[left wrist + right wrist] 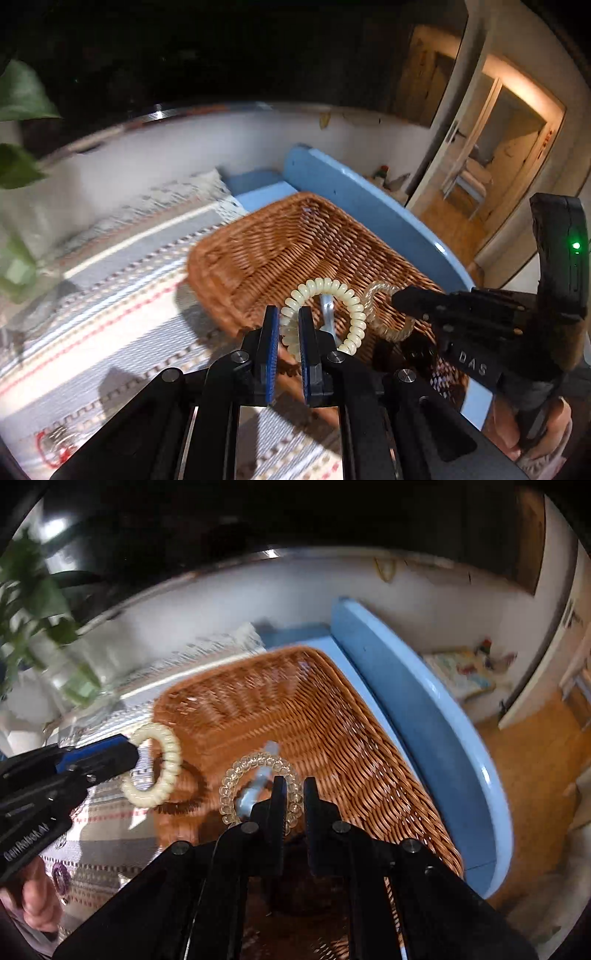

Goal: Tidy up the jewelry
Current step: 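Carry the hair tie and bracelet into the wicker basket and open both tools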

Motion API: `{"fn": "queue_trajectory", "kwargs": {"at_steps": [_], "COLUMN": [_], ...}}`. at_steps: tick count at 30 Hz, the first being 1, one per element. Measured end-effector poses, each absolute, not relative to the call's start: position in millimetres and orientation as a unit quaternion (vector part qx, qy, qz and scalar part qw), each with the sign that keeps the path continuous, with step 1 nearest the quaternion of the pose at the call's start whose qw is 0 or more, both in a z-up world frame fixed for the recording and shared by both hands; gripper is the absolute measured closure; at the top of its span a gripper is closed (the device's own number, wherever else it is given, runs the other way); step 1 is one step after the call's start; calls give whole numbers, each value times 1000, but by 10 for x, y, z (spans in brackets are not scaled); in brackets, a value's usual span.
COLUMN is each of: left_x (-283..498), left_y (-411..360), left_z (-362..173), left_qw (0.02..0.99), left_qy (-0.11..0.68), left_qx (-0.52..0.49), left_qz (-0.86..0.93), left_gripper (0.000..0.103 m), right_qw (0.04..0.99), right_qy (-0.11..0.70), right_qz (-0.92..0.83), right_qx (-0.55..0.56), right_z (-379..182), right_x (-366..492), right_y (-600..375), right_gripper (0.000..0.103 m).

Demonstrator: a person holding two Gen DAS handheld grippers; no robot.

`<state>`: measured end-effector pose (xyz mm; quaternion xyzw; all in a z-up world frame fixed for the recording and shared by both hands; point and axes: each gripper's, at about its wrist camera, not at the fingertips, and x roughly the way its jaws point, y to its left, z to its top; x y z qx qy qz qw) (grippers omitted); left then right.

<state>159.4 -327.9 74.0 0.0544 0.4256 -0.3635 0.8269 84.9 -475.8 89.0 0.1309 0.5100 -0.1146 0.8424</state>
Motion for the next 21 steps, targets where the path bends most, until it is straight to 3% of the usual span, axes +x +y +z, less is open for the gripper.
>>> {"fn": "queue_trajectory", "kwargs": {"at_steps": [11,13,15,21], "left_x": [1685,1671,1633,1419], "left_y": [-3635,-3615,-3537,-3126], "left_z": [456,500,570,789], "left_qw": [822,825,828,845], "left_qy": [436,432,427,403], "left_qx": [80,81,73,71], "left_qz": [-357,-355,-356,-343], "left_gripper": [91,82,64,59], "right_qw": [838,840,842,854], "right_qy": [513,510,506,492], "right_qz": [-122,-115,-114,-98], "right_qx": [138,145,147,139], "right_z": [659,677,709,909], "right_x": [923,912,891,731], "right_y": [-4926,-4923,-4903,-4663], "right_gripper": [91,88,85,84]}}
